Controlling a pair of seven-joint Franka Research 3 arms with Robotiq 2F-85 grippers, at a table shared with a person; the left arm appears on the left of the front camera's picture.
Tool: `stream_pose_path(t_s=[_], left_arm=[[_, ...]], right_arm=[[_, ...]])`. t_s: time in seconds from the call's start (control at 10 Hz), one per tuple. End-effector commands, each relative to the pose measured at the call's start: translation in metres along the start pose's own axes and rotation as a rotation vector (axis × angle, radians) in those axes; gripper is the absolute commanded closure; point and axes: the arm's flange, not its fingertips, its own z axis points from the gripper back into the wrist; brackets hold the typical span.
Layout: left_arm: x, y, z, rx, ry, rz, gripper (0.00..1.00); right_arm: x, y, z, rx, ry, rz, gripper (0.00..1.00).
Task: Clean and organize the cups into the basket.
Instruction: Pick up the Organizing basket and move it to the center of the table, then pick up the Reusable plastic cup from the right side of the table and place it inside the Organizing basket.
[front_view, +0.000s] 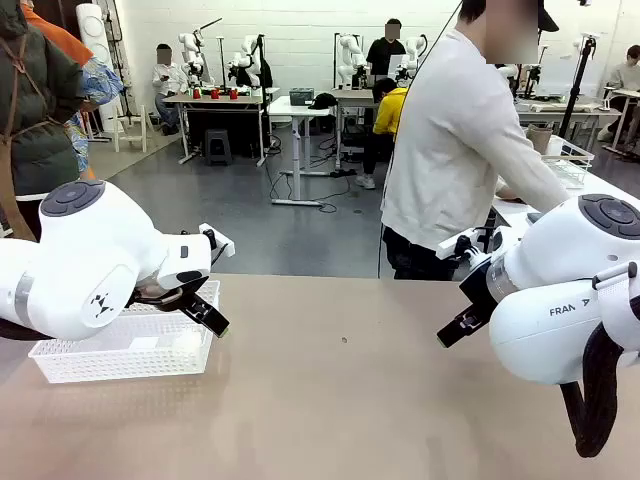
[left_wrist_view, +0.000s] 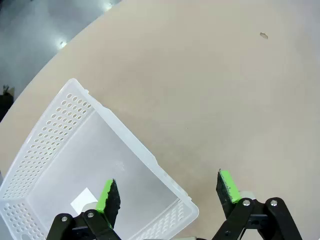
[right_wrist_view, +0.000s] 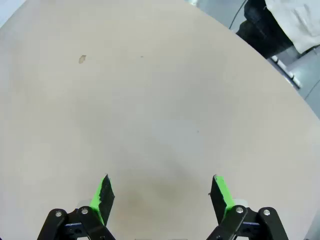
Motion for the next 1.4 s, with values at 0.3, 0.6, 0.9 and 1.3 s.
stream_pose_path(t_s=[0.3,0.6,0.9,1.3], left_arm=[[-0.0001,-0.0001,0.0,0.0,0.0,0.0,0.0],[-0.0001,-0.0001,0.0,0.0,0.0,0.0,0.0],[-0.0001,-0.0001,0.0,0.0,0.0,0.0,0.0],[-0.0001,-0.0001,0.0,0.0,0.0,0.0,0.0]], right_arm=[[0.0,0.0,0.0,0.0,0.0,0.0,0.0],[0.0,0.0,0.0,0.0,0.0,0.0,0.0],[0.0,0.0,0.0,0.0,0.0,0.0,0.0],[0.0,0.0,0.0,0.0,0.0,0.0,0.0]])
